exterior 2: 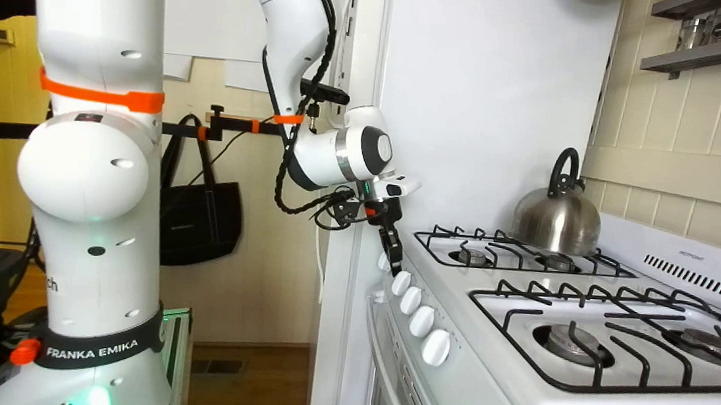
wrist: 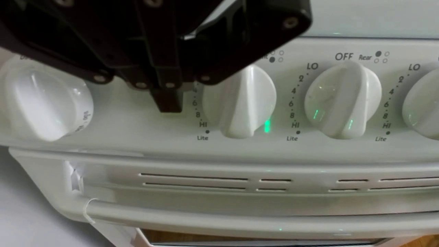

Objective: Turn on the stove

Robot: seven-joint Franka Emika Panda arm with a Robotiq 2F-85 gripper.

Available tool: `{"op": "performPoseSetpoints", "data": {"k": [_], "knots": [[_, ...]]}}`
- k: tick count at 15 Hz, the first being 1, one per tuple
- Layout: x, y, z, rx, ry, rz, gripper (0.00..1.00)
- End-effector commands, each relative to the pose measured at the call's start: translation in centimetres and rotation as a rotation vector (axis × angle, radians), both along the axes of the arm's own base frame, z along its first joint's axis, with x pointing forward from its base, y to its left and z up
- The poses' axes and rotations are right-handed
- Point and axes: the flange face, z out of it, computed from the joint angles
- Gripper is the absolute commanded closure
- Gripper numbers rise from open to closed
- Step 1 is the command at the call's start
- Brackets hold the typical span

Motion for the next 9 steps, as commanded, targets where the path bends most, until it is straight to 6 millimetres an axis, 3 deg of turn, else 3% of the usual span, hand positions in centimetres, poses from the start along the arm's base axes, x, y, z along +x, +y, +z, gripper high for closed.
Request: {"op": "performPoseSetpoints", "data": {"k": [1, 9], "knots": [[0.1, -0.6, 0.4, 0.01, 0.02, 0.012, 1.0], [-0.7, -1.1, 1.8, 0.089, 0.096, 0.09, 1.0]]}}
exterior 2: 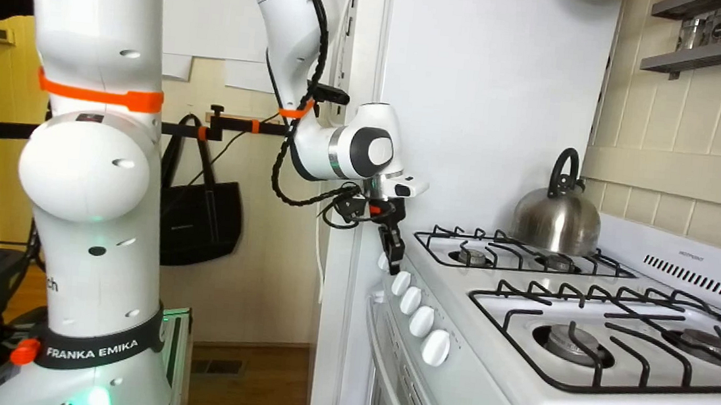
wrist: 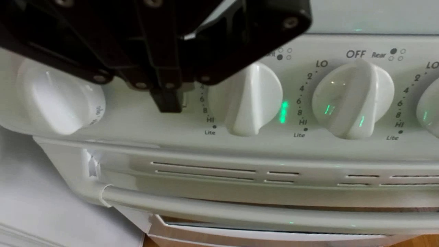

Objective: Turn on the stove

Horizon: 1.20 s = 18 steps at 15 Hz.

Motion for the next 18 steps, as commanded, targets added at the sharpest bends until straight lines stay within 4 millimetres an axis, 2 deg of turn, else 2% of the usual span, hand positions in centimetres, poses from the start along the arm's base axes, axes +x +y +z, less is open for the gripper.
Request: {"op": "performPoseSetpoints", "data": {"k": [1, 5, 10, 11, 13, 18], "knots": [[-1.4, -0.5, 1.7, 0.03, 0.034, 0.031, 1.0], [-2.2, -1.7, 3.6, 0.029, 0.063, 0.035, 1.0], [-3.0, -2.0, 5.9, 0.036, 0.089, 0.072, 0.98], [-3.2, -2.0, 6.4, 0.04, 0.092, 0.08, 0.73], [-3.5, -2.2, 7.1, 0.047, 0.095, 0.091, 0.69], [-4.5, -2.5, 8.8, 0.057, 0.114, 0.102, 0.32]]}}
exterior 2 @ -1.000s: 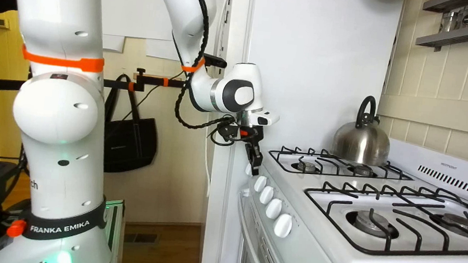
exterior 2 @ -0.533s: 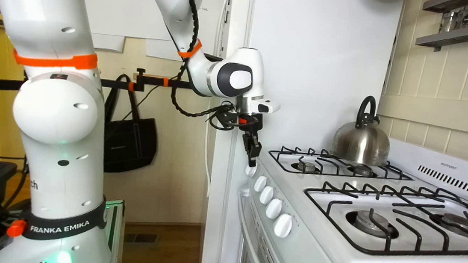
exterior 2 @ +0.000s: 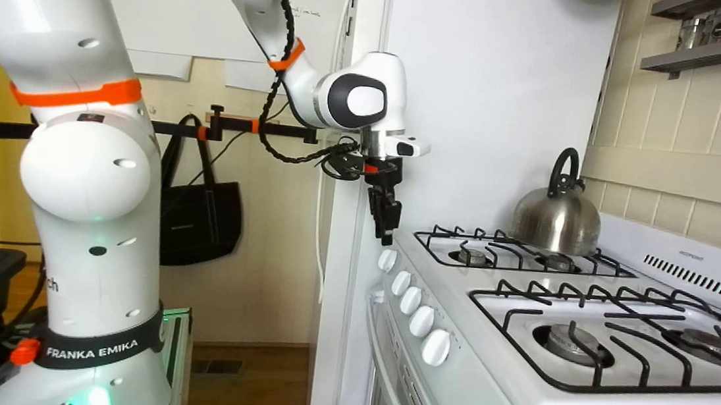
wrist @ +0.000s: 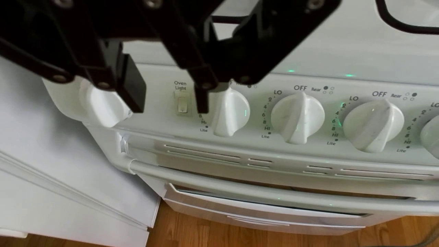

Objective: Turn on the stove

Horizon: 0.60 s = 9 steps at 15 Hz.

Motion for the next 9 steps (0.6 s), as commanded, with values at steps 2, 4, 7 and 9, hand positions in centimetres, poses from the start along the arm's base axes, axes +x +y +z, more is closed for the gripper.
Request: {"op": "performPoseSetpoints", "data": {"k": [2, 4, 7, 9], "knots": [[-2.1, -0.4, 1.4, 0.026, 0.024, 0.009, 0.19], [-2.7, -0.6, 2.0, 0.037, 0.03, 0.009, 0.04], [-3.4, -0.8, 2.9, 0.048, 0.034, 0.001, 0.0], [-3.8, -0.9, 3.5, 0.054, 0.036, -0.004, 0.0]]}}
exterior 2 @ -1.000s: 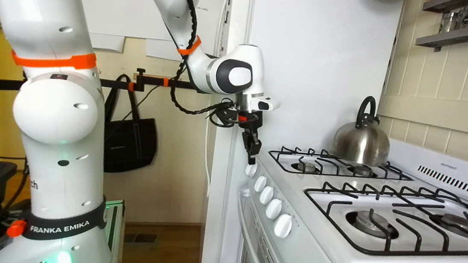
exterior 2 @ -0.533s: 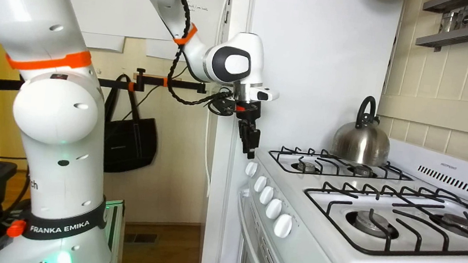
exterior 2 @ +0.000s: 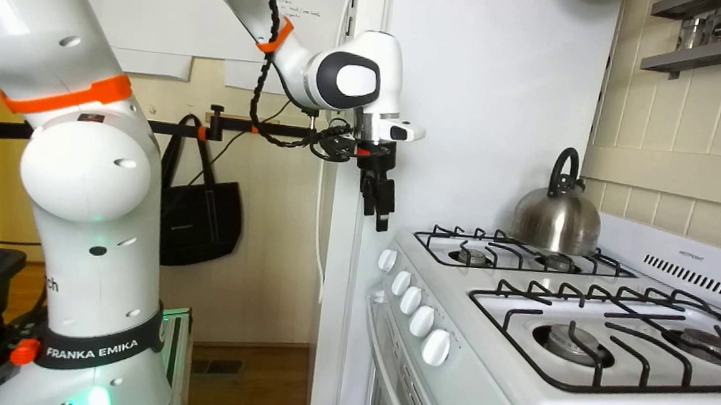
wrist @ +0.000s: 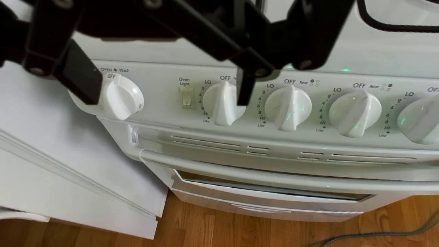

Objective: Turn on the stove

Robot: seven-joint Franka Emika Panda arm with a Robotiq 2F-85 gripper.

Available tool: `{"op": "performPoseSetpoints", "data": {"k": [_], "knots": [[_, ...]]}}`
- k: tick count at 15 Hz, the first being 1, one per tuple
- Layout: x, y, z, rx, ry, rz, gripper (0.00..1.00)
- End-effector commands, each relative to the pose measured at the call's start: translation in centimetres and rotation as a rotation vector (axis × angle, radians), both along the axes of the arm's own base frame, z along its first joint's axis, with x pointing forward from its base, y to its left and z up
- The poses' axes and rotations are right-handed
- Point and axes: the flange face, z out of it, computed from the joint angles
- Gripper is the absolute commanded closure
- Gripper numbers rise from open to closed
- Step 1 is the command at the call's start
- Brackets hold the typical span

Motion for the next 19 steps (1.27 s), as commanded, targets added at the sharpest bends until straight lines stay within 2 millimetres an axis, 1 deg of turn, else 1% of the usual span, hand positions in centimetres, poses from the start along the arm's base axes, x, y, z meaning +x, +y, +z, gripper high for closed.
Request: {"op": "performPoseSetpoints", "data": {"k": [1, 5, 12, 13, 15, 19], "knots": [[-1.9, -0.4, 1.1, 0.031, 0.019, 0.0, 0.0], [-2.7, -0.6, 2.3, 0.052, 0.006, -0.01, 0.0], [-3.5, -1.2, 4.4, 0.075, -0.073, -0.03, 0.0], [-2.2, -0.9, 4.3, 0.05, -0.063, -0.029, 0.0], [-2.2, -0.9, 4.6, 0.05, -0.07, -0.029, 0.0], [-2.1, -0.9, 4.5, 0.05, -0.067, -0.029, 0.0]]}}
